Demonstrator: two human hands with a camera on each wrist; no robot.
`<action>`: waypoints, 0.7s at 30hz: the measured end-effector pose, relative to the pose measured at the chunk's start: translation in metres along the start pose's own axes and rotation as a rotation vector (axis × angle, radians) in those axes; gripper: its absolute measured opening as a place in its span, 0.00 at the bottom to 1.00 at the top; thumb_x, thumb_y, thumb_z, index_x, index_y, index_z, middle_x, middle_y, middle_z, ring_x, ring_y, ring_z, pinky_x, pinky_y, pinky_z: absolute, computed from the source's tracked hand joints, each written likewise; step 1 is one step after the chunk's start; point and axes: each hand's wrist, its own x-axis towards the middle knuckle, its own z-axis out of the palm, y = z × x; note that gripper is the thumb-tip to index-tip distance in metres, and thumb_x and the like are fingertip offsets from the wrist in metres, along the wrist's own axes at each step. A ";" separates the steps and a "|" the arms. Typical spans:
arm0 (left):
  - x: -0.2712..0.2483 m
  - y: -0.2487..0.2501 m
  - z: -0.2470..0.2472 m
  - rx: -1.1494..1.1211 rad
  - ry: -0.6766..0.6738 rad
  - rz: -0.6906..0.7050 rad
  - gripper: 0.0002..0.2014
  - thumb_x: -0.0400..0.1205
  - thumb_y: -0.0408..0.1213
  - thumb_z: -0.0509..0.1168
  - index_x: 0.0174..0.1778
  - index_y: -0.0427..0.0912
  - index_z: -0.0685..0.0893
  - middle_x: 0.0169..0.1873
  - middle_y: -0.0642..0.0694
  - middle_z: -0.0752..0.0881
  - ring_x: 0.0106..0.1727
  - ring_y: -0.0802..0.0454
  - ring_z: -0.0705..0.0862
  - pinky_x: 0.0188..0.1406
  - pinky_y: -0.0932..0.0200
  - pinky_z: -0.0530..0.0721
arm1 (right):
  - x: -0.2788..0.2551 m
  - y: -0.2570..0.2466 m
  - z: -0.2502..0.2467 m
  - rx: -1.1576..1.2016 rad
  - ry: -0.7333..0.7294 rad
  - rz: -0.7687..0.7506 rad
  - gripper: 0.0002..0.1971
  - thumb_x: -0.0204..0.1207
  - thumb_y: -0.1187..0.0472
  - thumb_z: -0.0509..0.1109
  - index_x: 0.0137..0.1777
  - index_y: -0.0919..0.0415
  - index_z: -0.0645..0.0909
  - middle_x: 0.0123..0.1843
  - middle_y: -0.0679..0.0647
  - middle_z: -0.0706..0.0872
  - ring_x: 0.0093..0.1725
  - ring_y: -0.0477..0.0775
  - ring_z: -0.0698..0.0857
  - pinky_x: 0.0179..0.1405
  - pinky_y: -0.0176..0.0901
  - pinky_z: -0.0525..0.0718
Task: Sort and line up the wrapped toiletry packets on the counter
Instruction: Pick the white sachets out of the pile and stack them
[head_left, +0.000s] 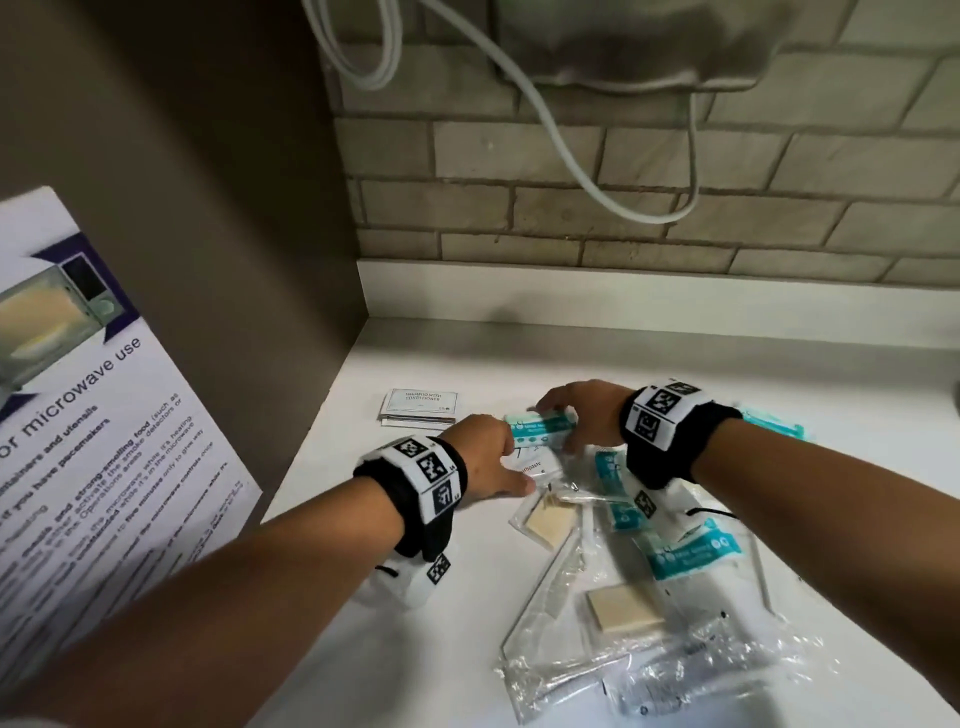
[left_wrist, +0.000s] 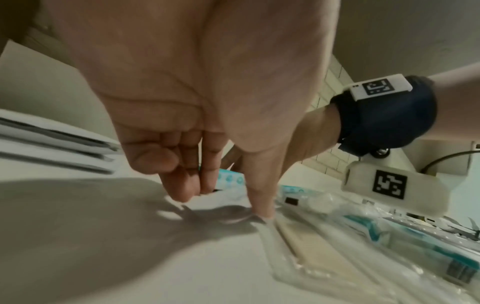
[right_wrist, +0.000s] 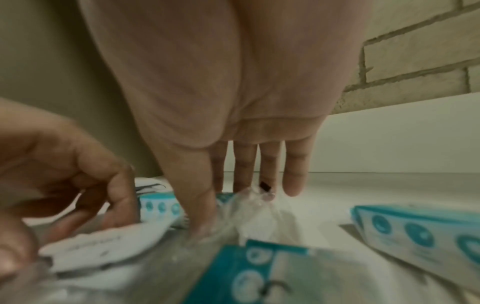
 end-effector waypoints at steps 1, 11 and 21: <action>0.001 0.002 0.002 0.008 0.004 -0.003 0.27 0.72 0.56 0.74 0.61 0.43 0.82 0.54 0.46 0.86 0.52 0.47 0.85 0.55 0.51 0.85 | 0.002 0.002 0.003 0.004 0.008 0.006 0.32 0.72 0.62 0.76 0.76 0.49 0.73 0.71 0.50 0.81 0.66 0.55 0.81 0.64 0.45 0.77; 0.006 0.002 0.006 -0.067 -0.045 -0.038 0.15 0.73 0.47 0.77 0.52 0.46 0.85 0.49 0.47 0.89 0.48 0.48 0.86 0.49 0.57 0.83 | 0.020 0.017 -0.007 0.015 0.192 0.128 0.25 0.75 0.58 0.73 0.71 0.62 0.75 0.66 0.59 0.82 0.62 0.61 0.83 0.59 0.48 0.81; 0.001 -0.009 -0.042 -0.168 0.044 0.000 0.08 0.85 0.43 0.63 0.43 0.44 0.79 0.39 0.47 0.83 0.39 0.49 0.81 0.31 0.60 0.73 | 0.014 0.009 -0.003 -0.070 0.191 0.005 0.27 0.73 0.60 0.73 0.73 0.57 0.74 0.70 0.56 0.77 0.70 0.61 0.75 0.67 0.52 0.79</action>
